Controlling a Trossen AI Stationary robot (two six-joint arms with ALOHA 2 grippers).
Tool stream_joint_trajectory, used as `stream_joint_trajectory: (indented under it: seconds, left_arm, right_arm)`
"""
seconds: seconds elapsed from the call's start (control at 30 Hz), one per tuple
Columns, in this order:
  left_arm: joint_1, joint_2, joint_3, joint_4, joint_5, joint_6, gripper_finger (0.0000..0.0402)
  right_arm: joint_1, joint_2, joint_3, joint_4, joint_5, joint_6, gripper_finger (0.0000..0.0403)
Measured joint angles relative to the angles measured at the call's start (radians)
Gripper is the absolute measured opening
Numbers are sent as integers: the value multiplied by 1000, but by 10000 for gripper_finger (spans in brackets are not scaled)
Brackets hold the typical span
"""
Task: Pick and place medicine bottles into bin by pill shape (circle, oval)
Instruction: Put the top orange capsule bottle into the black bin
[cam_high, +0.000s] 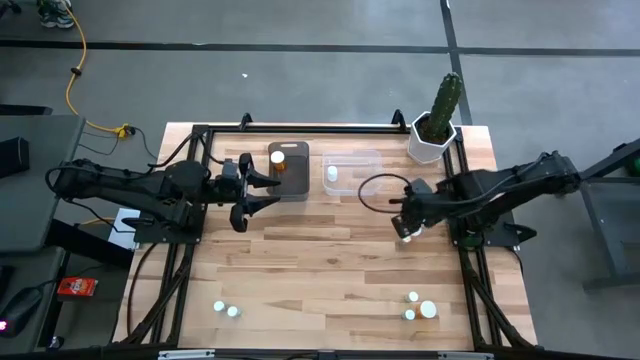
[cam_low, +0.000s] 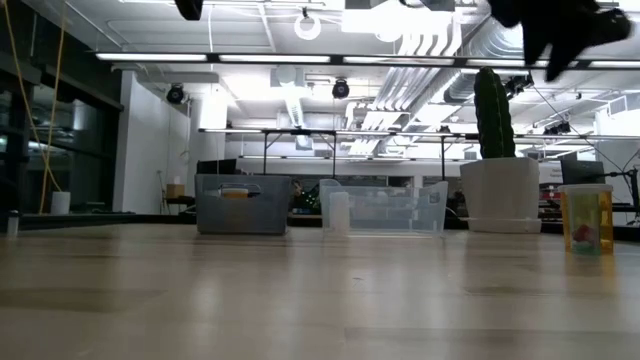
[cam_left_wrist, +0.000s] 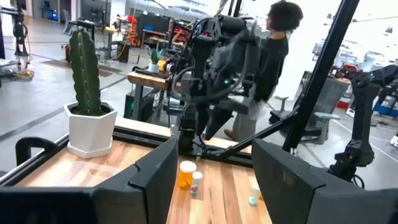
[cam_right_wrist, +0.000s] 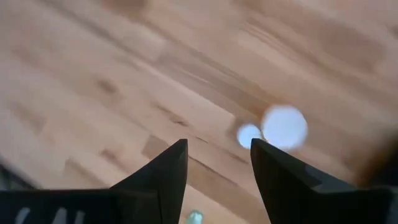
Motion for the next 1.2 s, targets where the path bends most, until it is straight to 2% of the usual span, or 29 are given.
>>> stream_joint_trajectory:
  seconds: [0.23,0.43,0.7,0.8,1.0,1.2]
  left_arm:
    - [0,0,0,-23,-2,-34,195]
    - [0,0,0,-34,-2,-34,195]
    - [0,0,0,-34,-2,-34,195]
    - [0,0,0,-35,-1,-35,195]
    - [0,0,0,-35,-1,-35,195]
    - [0,0,0,-35,-1,-35,195]
  right_arm:
    - [68,25,-106,-11,-2,357,170]
    - [141,19,-190,-2,67,490,184]
    - [136,18,-263,22,77,598,266]
    - [117,19,-323,60,47,653,290]
    - [88,19,-410,230,71,679,300]
    - [63,19,-423,234,78,682,300]
